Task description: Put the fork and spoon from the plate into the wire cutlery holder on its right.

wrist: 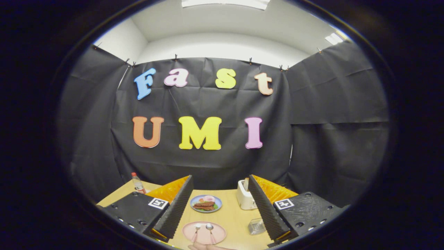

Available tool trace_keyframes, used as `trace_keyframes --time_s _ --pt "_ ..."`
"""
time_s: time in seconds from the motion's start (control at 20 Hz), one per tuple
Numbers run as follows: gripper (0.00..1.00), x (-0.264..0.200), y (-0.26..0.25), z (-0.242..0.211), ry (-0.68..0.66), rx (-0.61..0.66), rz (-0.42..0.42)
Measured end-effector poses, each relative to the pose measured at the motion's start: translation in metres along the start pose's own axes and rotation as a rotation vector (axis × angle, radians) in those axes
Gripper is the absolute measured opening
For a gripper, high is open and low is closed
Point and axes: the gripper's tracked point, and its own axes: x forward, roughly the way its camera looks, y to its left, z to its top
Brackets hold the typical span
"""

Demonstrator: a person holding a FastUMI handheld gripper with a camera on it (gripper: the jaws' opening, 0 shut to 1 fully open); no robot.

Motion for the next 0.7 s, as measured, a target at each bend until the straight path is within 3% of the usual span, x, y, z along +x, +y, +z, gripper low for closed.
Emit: trace_keyframes --time_s 0.5,0.7 --pt "0.95 0.025 -0.022 -0.045 0.075 0.013 -0.030" --pt "0.95 0.048 -0.024 -0.086 0.148 -0.010 -0.018"
